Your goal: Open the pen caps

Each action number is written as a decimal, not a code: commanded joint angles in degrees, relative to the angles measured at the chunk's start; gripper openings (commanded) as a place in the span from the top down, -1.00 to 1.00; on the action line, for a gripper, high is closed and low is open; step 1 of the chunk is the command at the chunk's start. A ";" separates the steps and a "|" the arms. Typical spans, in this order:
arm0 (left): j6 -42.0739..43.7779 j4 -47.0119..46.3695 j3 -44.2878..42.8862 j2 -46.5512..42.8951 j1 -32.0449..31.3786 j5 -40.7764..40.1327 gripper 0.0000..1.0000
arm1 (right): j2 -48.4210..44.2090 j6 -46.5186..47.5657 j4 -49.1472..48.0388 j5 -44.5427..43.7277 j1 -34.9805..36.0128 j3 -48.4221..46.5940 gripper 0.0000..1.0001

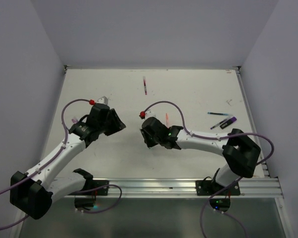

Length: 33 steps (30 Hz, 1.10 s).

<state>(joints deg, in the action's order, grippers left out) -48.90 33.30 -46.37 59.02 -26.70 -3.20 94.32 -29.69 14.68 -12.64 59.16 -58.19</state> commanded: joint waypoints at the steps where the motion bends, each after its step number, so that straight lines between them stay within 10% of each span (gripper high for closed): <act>1: -3.04 -9.91 2.68 1.53 -0.20 9.43 0.09 | -6.42 1.13 -6.50 4.98 0.26 3.16 1.00; 26: -7.69 -25.91 9.45 7.51 -0.20 19.55 -0.05 | -13.11 -2.12 -13.27 11.76 2.63 7.31 1.00; 29: -7.52 -26.53 9.28 7.68 -0.28 19.81 0.09 | -13.20 -2.21 -13.36 11.68 2.98 7.22 1.00; 33: -7.00 -27.58 9.89 7.33 -0.28 21.04 0.93 | -13.38 -2.39 -13.45 10.98 2.98 7.13 1.00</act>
<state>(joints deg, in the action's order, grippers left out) -56.49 9.45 -37.39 66.54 -26.74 15.25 82.83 -31.46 4.01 -1.78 61.89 -50.74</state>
